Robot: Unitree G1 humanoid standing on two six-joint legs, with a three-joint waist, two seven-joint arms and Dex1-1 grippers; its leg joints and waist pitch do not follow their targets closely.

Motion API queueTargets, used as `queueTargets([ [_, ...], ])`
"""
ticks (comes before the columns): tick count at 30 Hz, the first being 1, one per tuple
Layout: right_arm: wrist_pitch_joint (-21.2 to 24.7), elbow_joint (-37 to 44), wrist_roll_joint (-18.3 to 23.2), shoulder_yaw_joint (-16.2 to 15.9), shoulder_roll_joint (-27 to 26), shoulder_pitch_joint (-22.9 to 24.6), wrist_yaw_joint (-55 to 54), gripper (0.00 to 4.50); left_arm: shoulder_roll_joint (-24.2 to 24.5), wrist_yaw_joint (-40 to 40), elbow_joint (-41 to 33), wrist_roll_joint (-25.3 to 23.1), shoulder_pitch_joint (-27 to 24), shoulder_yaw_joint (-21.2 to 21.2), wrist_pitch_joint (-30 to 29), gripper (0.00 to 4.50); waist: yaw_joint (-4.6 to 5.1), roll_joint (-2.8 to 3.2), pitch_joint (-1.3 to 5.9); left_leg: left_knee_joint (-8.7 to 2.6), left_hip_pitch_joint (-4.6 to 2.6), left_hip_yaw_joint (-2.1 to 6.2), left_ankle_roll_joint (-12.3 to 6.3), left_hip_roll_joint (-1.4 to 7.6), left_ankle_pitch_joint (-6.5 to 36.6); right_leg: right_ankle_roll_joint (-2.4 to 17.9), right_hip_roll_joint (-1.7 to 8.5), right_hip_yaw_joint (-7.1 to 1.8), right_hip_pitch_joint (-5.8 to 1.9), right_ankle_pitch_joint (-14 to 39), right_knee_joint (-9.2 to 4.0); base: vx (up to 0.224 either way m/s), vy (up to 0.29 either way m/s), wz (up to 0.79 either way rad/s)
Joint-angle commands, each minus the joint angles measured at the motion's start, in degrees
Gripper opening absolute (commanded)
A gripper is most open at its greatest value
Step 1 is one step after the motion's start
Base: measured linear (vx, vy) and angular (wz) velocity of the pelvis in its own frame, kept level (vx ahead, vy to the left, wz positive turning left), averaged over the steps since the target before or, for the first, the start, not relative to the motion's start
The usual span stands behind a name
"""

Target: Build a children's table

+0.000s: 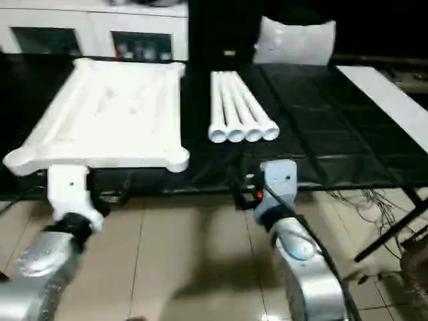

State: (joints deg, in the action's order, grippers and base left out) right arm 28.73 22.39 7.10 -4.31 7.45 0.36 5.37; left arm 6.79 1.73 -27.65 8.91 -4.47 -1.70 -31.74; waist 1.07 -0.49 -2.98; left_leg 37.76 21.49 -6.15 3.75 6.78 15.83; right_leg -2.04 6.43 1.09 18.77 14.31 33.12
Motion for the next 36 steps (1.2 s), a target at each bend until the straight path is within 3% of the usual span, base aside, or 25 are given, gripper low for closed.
queueTargets([
  [1, 0.9, 0.6, 0.0, 2.1, 0.9, -0.6, 0.5, 4.50, -0.1, -0.8, 0.5, -1.2, 0.4, -1.4, 0.6, 4.45, 0.38, 0.63, 2.10, -8.56, -0.17, 2.06, 4.42, 4.20, 19.4, 3.1, 1.37, -0.87, 0.44, 13.3, -3.00, 0.000, 0.000, 0.00],
  [2, 1.0, 0.6, -0.2, 1.9, 1.9, -0.8, 1.3, 4.50, -0.2, -1.1, 0.4, -1.4, 0.6, -1.9, 0.2, 4.45, 0.31, 0.48, 2.71, -8.22, -0.07, 1.79, 3.23, 4.33, 12.3, 3.4, 1.09, -0.88, 0.20, 5.6, -2.38, 0.000, 0.000, 0.00],
  [5, 1.3, 0.7, -0.3, 1.9, 2.9, -1.0, 1.6, 4.50, -0.5, -1.4, 0.6, -1.9, 1.1, -2.2, -0.5, 4.45, 0.65, -0.14, 2.80, -8.25, 0.05, 0.93, 3.41, 4.21, 17.6, 4.0, 0.85, -1.03, 1.00, 8.5, -2.93, 0.000, 0.000, 0.00],
  [9, 3.2, 1.4, 0.8, 3.0, 2.1, -0.9, 0.8, 4.50, -1.6, -1.7, 1.0, -2.2, 1.4, -1.4, 0.9, 4.45, 1.36, 1.16, 2.89, -9.45, -0.80, 2.74, 5.39, 6.87, 14.1, 8.5, -1.97, 0.77, 1.01, -1.0, -1.69, 0.027, -0.092, -0.05],
  [11, 3.5, 1.8, 0.8, 2.5, 2.2, -0.7, 1.4, 4.50, -1.5, -1.3, 0.8, -1.7, 1.2, -1.1, 1.4, 4.45, 1.53, 0.97, 3.10, -8.84, -0.32, 1.20, -1.17, 6.42, 9.0, 14.6, -1.42, 1.02, 0.49, -4.3, -2.39, 0.026, -0.131, 0.01],
  [12, 3.6, 2.3, 0.7, 1.2, 3.1, -0.4, 2.7, 4.50, -1.3, -1.0, 0.5, -0.9, 1.2, -0.8, 0.0, 4.45, 1.19, 0.23, 3.19, -7.29, 0.99, -1.04, -3.96, 4.05, 6.7, 16.5, -0.40, 0.23, -0.19, -3.3, -3.62, 0.010, -0.121, 0.01],
  [13, 3.4, 2.7, 0.7, 0.5, 3.4, -0.3, 3.1, 4.50, -0.9, -0.5, 0.5, -0.9, 1.3, -0.9, -0.3, 4.45, 0.80, -0.28, 3.30, -6.85, 1.55, -1.71, -4.32, 3.48, 5.2, 15.6, 0.23, -0.29, -0.44, -1.1, -3.87, -0.019, -0.100, -0.02],
  [15, 3.2, 2.8, 0.5, 0.2, 3.3, -0.4, 3.2, 4.50, -0.3, 0.3, 0.4, -1.2, 1.4, -1.2, 0.3, 4.45, -0.38, -1.04, 3.60, -7.02, 1.69, -1.85, -2.93, 4.01, 0.3, 7.1, 1.12, -1.67, -0.34, 4.5, -3.50, -0.015, -0.101, -0.04],
  [16, 3.0, 2.8, 0.3, 0.0, 3.2, -0.4, 3.1, 4.50, -0.1, 0.6, 0.2, -1.2, 1.4, -1.2, 0.3, 4.45, -0.45, -1.11, 3.61, -7.06, 1.72, -1.82, -2.62, 4.12, -0.3, 5.9, 0.86, -1.71, -0.18, 3.9, -3.33, 0.015, -0.091, -0.01],
  [18, 2.5, 2.6, 0.7, -0.1, 2.6, -0.6, 3.1, 4.50, -0.3, 0.9, -0.1, -0.9, 1.8, -0.6, 0.4, 4.45, -0.96, -0.58, 3.13, -7.66, 3.43, 0.65, -7.55, 3.16, -1.1, 6.5, 1.61, 1.65, -1.15, -0.6, -2.58, 0.012, -0.077, 0.06],
  [20, 2.4, 2.7, -0.1, -0.5, 2.6, -0.7, 3.0, 4.50, -0.2, 0.9, -0.2, -0.8, 1.9, -0.4, 0.1, 4.45, -0.97, 0.42, 3.15, -7.43, 3.04, 1.98, -10.64, 2.78, 4.3, 8.8, 2.10, 3.58, -1.85, 5.7, -3.27, 0.002, -0.030, 0.38],
  [21, 2.8, 2.9, -0.2, -1.3, 2.8, -0.7, 3.5, 4.50, 0.5, 1.8, -0.6, -0.7, 2.3, -0.6, -0.1, 4.45, -1.40, 1.19, 2.38, -7.67, 2.42, 2.14, -9.82, 2.82, 11.0, 10.1, 2.33, 4.59, -2.11, 16.7, -4.47, 0.006, -0.015, 0.56],
  [22, 3.0, 3.0, -0.1, -1.6, 2.9, -0.7, 3.8, 4.50, 0.8, 2.0, -0.8, -0.7, 2.3, -0.6, -0.3, 4.45, -1.40, 1.19, 2.38, -7.67, 2.42, 2.14, -9.82, 2.82, 11.0, 10.1, 2.33, 4.59, -2.11, 16.7, -4.47, 0.015, 0.008, 0.57],
  [24, 3.0, 3.4, 0.2, -2.7, 3.0, -0.5, 4.6, 4.50, 1.5, 2.8, -1.0, -0.2, 2.8, -0.4, -0.5, 4.45, -1.56, 1.32, 0.90, -7.33, 2.07, 1.86, -4.48, 2.55, 25.1, 8.7, 2.63, 6.64, -3.77, 39.0, -6.71, 0.021, 0.019, 0.58],
  [26, 2.8, 3.4, 0.1, -2.7, 2.7, -0.2, 4.4, 4.50, 1.8, 3.0, -0.8, -0.3, 3.0, -0.2, -0.4, 4.45, -1.51, 1.71, 0.57, -7.38, 1.90, 1.87, -3.22, 2.43, 27.8, 7.7, 2.63, 7.45, -5.06, 41.6, -7.25, 0.052, 0.034, 0.64],
  [27, 2.9, 3.3, 0.3, -2.3, 2.0, 0.0, 3.9, 4.50, 2.1, 3.4, -0.4, -0.4, 3.3, 0.0, -0.3, 4.45, -1.13, 2.72, 0.72, -7.65, -0.72, 1.97, -2.37, 3.49, 28.8, 8.1, 1.46, 6.86, -4.06, 38.6, -6.92, 0.088, 0.035, 0.69],
  [28, 3.0, 3.2, 0.4, -2.1, 1.6, 0.1, 3.6, 4.50, 2.2, 3.6, -0.3, -0.3, 3.5, 0.1, -0.3, 4.45, -0.99, 2.65, 1.05, -8.46, -2.30, 2.91, -2.35, 4.22, 30.7, 10.2, 0.29, 6.35, -3.71, 32.0, -6.00, 0.090, 0.020, 0.63],
  [29, 3.0, 3.2, 0.6, -1.6, 1.0, 0.3, 3.2, 4.50, 2.3, 3.7, -0.1, -0.2, 3.7, 0.2, -0.2, 4.45, 0.09, 3.51, 1.28, -9.05, -5.39, 3.21, -1.34, 6.26, 32.4, 10.6, -0.94, 5.02, -1.88, 27.0, -4.55, 0.090, 0.020, 0.63],
  [30, 2.8, 3.3, 0.7, -1.4, 0.8, 0.4, 3.0, 4.50, 2.5, 3.9, 0.0, -0.2, 3.8, 0.2, -0.1, 4.45, 0.70, 3.31, 1.37, -10.78, -7.12, 5.47, -2.44, 8.17, 33.7, 10.0, -2.44, 4.08, -0.91, 16.5, -0.80, 0.116, 0.016, 0.34],
  [31, 2.7, 3.4, 0.7, -1.5, 0.9, 0.5, 3.0, 4.50, 2.8, 4.5, 0.2, -0.1, 4.1, 0.1, -0.1, 4.45, 1.09, 3.18, 1.55, -11.36, -7.32, 6.35, -4.46, 8.57, 32.0, 8.8, -2.52, 3.65, -0.73, 12.4, 0.44, 0.149, 0.024, 0.07],
  [32, 2.6, 3.5, 0.6, -1.5, 1.0, 0.5, 2.9, 4.50, 3.0, 5.0, 0.4, 0.1, 4.4, -0.1, 0.0, 4.45, 1.51, 2.83, 1.72, -10.92, -8.20, 6.90, -10.50, 8.05, 26.7, 5.9, -2.18, 2.80, 0.23, 7.5, 1.41, 0.149, 0.024, 0.07],
  [33, 2.3, 3.6, 0.1, -1.6, 1.2, 0.7, 2.7, 4.50, 3.2, 5.8, 0.7, 0.6, 4.8, -0.3, 0.2, 4.45, 1.83, 2.34, 1.82, -9.71, -7.28, 5.50, -16.39, 6.33, 19.4, 4.8, -0.99, 1.59, -0.38, 3.9, 0.14, 0.139, 0.000, 0.01],
  [34, 2.3, 3.6, 0.1, -1.6, 1.2, 0.7, 2.7, 4.50, 3.2, 5.8, 0.7, 0.6, 4.8, -0.3, 0.2, 4.45, 1.30, 1.60, 2.14, -8.46, -4.63, 3.37, -17.44, 4.48, 14.4, 4.8, 0.07, 0.44, -3.11, 0.2, -1.76, 0.126, -0.023, 0.04],
  [35, 2.3, 3.5, -0.2, -1.6, 1.1, 0.7, 2.4, 4.50, 3.2, 6.8, 1.2, 1.4, 5.2, -0.6, 0.7, 4.45, -1.43, 1.62, 2.54, -4.09, 1.71, -0.31, -15.63, 0.99, 3.7, 5.0, 2.69, -2.18, -8.82, -1.8, -5.36, 0.126, -0.023, 0.04],
  [36, 2.1, 3.7, -1.2, -2.1, 1.6, 0.7, 2.1, 4.50, 3.5, 8.0, 1.8, 1.5, 5.4, -1.3, 1.5, 4.45, -1.91, 0.19, 3.57, -1.50, 4.93, -0.43, -14.01, 0.82, -2.2, 4.0, 3.14, -3.51, -11.77, -0.8, -5.90, 0.126, -0.025, -0.02],
])
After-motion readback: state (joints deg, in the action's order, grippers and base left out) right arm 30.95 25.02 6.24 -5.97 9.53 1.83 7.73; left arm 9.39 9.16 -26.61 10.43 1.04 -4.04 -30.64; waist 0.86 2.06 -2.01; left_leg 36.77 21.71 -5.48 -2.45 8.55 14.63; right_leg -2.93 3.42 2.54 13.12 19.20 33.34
